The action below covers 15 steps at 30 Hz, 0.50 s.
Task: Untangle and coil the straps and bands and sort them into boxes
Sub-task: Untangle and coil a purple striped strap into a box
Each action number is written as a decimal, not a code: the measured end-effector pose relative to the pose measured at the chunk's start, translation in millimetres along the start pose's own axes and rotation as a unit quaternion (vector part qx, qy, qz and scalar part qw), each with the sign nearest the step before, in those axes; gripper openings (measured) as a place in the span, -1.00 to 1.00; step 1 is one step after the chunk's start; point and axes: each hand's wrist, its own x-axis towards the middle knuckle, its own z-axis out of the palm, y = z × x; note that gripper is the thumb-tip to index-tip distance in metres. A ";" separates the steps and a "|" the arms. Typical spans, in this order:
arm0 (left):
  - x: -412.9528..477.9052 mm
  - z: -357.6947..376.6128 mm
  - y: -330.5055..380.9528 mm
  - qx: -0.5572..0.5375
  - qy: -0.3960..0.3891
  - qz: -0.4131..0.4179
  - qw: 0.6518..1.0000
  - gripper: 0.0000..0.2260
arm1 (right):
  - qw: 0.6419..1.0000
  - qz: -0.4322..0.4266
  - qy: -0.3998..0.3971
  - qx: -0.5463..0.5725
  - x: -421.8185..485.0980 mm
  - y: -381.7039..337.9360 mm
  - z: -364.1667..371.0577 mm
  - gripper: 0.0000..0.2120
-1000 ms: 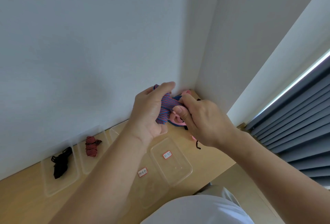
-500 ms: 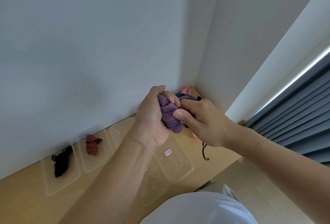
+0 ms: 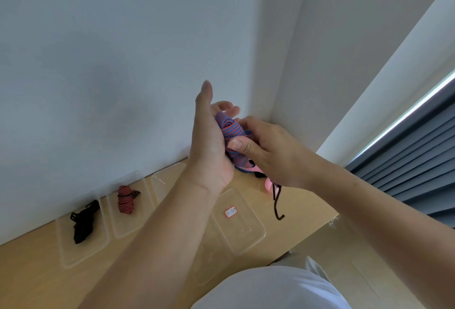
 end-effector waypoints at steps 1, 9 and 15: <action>-1.6 2.5 0.7 0.014 0.001 0.016 1.000 -0.60 | 1.000 -0.004 0.025 -0.011 1.7 -0.4 0.7 -0.53; -7.5 -4.7 2.6 0.167 -0.026 0.111 0.979 -0.86 | 0.985 -0.071 0.094 -0.124 7.6 -1.7 -2.8 -0.55; -13.3 -16.9 13.3 0.069 -0.094 0.009 0.993 -0.83 | 0.956 -0.164 0.074 -0.232 3.2 -3.1 -16.1 -0.43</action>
